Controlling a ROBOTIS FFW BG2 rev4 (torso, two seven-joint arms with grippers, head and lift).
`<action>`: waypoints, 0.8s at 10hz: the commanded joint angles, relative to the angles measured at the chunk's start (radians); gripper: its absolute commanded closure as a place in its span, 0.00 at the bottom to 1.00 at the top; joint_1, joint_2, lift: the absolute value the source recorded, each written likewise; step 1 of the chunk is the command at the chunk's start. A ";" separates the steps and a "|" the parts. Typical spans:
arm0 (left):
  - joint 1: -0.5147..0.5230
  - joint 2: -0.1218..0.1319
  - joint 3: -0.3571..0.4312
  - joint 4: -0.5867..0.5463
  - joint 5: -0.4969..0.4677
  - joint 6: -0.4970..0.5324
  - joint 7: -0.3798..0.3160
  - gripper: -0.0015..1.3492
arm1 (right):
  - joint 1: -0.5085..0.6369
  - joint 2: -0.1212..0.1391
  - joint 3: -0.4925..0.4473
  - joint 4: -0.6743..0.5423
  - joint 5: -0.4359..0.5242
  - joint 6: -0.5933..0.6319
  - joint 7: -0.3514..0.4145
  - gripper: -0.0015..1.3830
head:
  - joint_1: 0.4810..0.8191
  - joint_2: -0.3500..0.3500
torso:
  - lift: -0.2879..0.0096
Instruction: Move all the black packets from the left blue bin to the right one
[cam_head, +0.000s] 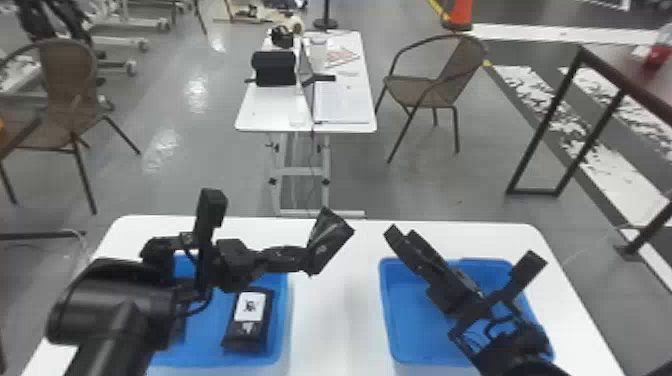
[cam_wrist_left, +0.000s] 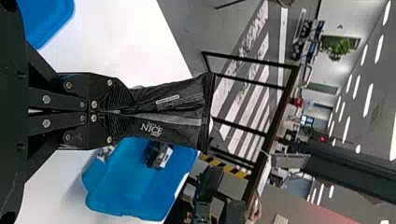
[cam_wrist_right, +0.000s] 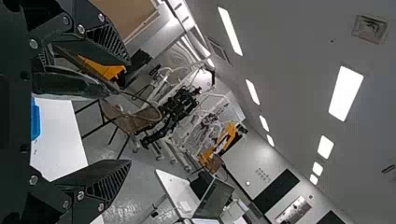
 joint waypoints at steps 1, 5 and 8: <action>-0.058 -0.009 -0.052 0.075 0.028 -0.019 -0.012 0.90 | -0.027 -0.002 0.035 0.018 0.010 0.006 0.002 0.22 | 0.63 0.39 | 0.97; -0.118 -0.038 -0.087 0.160 0.045 -0.028 -0.048 0.90 | -0.098 -0.001 0.093 0.080 0.038 0.007 0.011 0.22 | 0.63 0.37 | 0.97; -0.118 -0.038 -0.095 0.166 0.066 -0.031 -0.048 0.90 | -0.119 0.015 0.095 0.115 0.081 -0.013 -0.028 0.91 | 0.63 0.38 | 0.97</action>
